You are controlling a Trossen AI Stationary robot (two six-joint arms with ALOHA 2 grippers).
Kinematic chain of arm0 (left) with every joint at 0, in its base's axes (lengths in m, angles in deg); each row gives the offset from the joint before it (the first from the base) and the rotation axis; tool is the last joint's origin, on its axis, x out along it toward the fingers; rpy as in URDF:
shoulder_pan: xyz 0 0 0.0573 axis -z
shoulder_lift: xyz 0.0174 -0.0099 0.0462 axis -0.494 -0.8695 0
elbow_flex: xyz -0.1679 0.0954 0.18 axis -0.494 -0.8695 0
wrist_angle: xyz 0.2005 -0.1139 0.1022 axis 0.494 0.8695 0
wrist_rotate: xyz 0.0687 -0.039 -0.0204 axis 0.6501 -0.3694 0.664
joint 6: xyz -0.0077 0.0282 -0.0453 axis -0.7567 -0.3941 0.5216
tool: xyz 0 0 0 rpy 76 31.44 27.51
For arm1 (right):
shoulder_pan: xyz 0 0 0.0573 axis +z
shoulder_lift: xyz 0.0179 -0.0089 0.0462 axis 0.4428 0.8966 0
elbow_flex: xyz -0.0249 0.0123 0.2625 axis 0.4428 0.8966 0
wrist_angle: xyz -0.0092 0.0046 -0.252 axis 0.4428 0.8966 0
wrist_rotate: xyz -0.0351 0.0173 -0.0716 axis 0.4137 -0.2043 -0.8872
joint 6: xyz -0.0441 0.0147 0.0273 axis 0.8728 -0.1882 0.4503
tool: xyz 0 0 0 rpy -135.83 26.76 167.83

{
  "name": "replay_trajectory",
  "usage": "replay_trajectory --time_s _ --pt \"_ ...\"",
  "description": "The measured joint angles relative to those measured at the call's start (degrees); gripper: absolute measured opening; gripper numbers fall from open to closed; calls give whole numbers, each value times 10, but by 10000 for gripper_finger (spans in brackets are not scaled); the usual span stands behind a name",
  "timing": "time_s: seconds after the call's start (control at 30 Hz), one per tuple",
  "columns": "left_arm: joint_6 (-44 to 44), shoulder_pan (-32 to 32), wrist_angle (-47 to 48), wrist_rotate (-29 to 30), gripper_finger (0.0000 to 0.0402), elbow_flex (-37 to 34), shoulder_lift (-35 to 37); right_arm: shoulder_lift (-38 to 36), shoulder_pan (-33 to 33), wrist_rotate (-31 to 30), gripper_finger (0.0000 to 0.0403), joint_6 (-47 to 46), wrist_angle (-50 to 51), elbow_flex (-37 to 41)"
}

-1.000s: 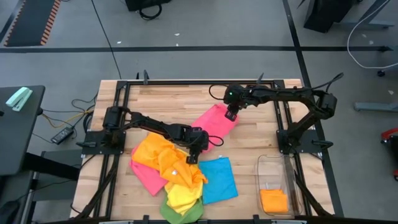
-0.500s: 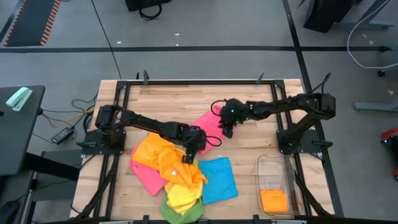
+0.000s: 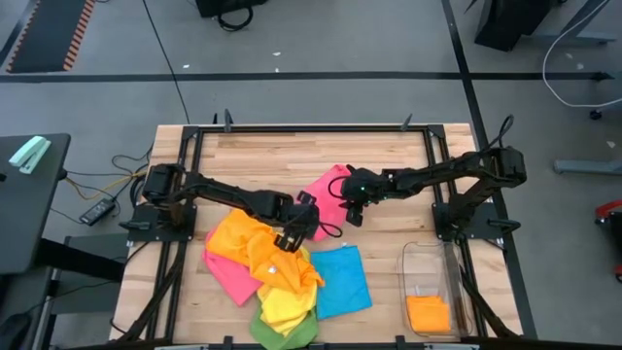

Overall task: Fold microfiber towels
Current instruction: Fold the pink towel

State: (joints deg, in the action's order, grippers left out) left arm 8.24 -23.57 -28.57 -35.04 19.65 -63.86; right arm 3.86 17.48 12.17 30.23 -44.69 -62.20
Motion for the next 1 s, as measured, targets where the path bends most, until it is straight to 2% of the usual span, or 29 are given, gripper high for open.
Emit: replay_trajectory --time_s 0.2,0.37,0.6,0.87,1.0 --pt "-19 -10 9 13 186 -1 -11 0 0 0 128 1 0 0" --pt "-36 -16 8 60 181 -2 -28 0 0 0 127 4 -2 0" --pt "-55 -17 11 62 138 -2 -29 0 0 0 127 1 -5 0" --pt "-64 -34 21 62 57 -2 -29 0 0 0 127 2 -8 0" --pt "-95 -39 24 73 13 -2 -29 0 0 0 127 1 -8 0"
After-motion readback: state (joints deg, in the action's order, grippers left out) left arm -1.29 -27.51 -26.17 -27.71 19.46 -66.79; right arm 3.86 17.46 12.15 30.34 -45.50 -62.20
